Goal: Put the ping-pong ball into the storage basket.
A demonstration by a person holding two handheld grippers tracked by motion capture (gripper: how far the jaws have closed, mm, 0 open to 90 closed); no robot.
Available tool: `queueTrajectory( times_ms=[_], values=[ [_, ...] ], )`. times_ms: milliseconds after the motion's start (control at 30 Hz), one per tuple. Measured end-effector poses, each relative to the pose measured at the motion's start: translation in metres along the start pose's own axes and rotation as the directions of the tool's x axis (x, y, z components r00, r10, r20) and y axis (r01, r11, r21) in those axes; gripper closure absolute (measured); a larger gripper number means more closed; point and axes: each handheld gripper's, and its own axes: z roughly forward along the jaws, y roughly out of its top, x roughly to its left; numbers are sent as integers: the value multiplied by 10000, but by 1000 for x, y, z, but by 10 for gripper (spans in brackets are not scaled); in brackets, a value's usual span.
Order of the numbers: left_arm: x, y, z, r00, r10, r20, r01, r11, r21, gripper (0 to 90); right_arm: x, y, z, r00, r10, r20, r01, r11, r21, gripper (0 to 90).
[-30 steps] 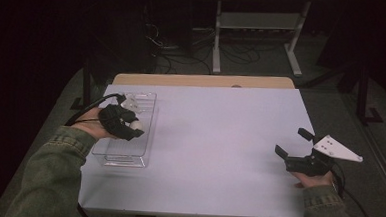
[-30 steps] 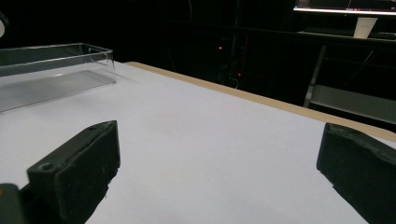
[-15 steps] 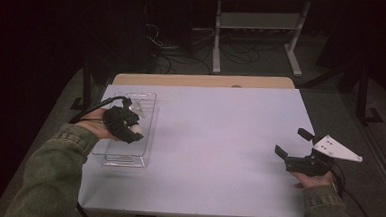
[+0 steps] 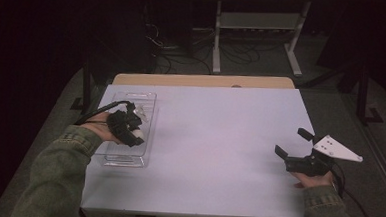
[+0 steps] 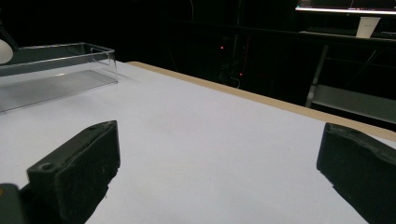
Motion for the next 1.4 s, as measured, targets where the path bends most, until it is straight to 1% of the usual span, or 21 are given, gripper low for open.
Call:
queueTrajectory(
  times_ms=[100,167,267,433,533,733,900,1033,1133,1233,1400],
  values=[
    [-1,-2,5,10000,93,25,-93,9999,-85,509,0,0,0,10000,-9,-2,9,10000,-29,0],
    [-1,-4,9,9999,38,117,-36,9999,-163,509,0,0,0,10000,10,-12,-10,10000,-51,0],
    [-2,-8,17,9998,52,191,-52,10000,-31,509,0,0,0,10000,16,-4,-16,10000,-64,0],
    [-1,-13,25,9996,-71,283,70,10000,32,509,0,0,0,10000,-10,-1,10,10000,-29,0],
    [-1,-15,31,9994,-78,327,74,9999,118,509,0,0,0,10000,-11,-7,11,10000,-24,0],
    [0,-18,40,9987,-172,478,168,9998,103,508,0,0,0,10000,-13,-16,13,10000,-20,0],
    [1,-20,42,9978,-323,580,320,9995,77,508,0,0,0,10000,-17,-38,17,10000,4,0],
    [2,-23,44,9971,-354,677,345,9993,143,508,1,0,1,10000,-45,-66,45,10000,7,0],
    [2,-24,46,9969,-393,684,385,9992,127,507,0,0,1,10000,-41,-69,41,10000,11,0],
    [2,-26,47,9972,-269,702,261,9996,115,507,1,0,1,10000,-47,-77,48,10000,39,0],
    [3,-27,45,9974,-387,608,388,9992,-18,499,1,-1,1,10000,-52,-78,53,10000,63,0]
  ],
)
